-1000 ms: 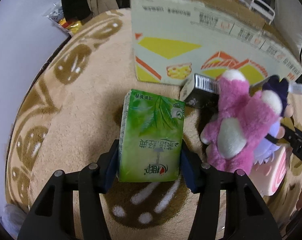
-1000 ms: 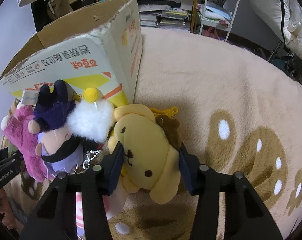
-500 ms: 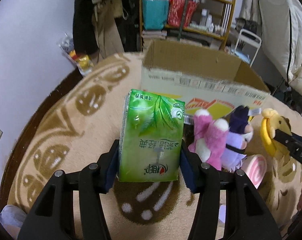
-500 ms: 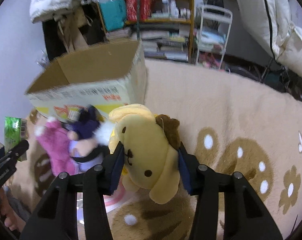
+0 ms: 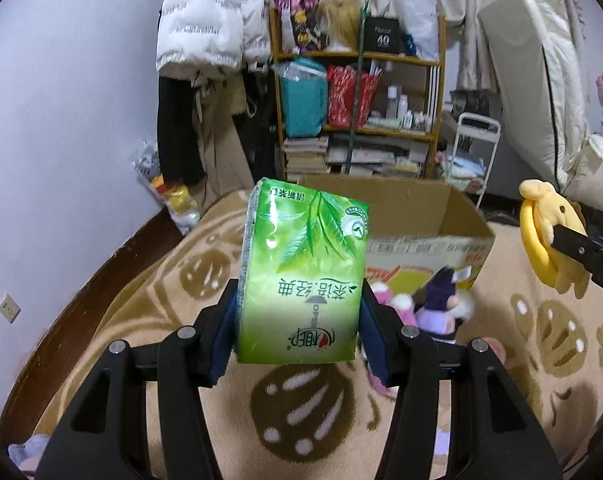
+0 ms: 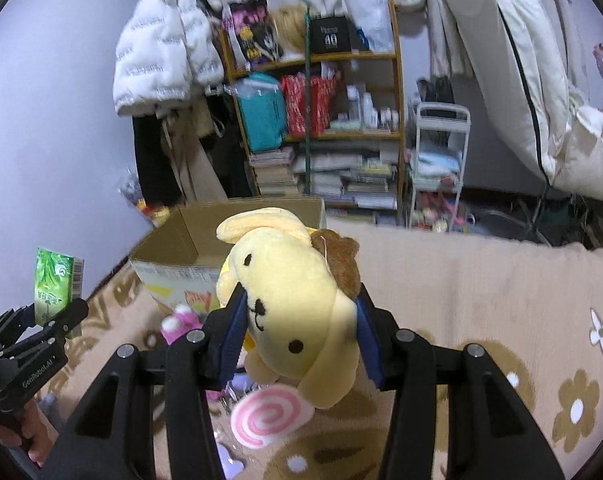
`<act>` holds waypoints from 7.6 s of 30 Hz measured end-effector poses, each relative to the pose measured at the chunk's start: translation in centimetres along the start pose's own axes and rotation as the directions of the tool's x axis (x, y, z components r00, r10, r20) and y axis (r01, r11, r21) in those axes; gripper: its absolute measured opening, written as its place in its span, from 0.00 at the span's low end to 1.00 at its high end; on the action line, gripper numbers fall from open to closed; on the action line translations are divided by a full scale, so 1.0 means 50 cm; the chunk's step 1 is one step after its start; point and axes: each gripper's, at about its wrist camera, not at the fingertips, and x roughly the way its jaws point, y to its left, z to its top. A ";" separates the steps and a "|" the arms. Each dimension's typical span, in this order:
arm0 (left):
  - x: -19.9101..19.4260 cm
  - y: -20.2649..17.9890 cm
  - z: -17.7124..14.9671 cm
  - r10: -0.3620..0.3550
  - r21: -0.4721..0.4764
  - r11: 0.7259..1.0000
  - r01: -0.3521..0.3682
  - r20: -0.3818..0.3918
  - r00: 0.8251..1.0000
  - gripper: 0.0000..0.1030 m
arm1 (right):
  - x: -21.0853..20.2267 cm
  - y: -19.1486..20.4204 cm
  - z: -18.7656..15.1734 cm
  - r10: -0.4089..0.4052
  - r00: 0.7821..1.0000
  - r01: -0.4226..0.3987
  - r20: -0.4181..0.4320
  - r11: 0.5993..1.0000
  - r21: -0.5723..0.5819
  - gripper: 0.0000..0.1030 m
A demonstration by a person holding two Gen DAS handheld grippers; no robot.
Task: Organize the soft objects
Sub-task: 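Carry both items over the box and open both tools to drop them, then move both tools back over the remaining pile of toys, then grasp the clear bag with the left tool while the right tool grasps the pink-swirl cushion, then lift both items over the box and open both tools to release them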
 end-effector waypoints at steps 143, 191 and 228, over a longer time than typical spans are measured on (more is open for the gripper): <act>0.216 -0.171 -0.188 -0.170 0.020 0.968 0.251 -0.683 0.711 0.95 | 0.245 0.044 -0.180 0.042 0.767 -0.045 -0.640 0.999 0.011 1.00; 0.228 -0.345 -0.296 -0.093 0.201 0.908 0.368 -0.759 0.644 0.81 | 0.232 0.033 -0.207 0.064 0.710 -0.072 -0.701 0.997 0.018 0.47; 0.057 -0.164 -0.109 -0.136 0.153 0.966 0.208 -0.386 0.913 0.12 | 0.109 -0.008 -0.088 0.128 0.903 -0.123 -0.410 0.992 0.039 0.33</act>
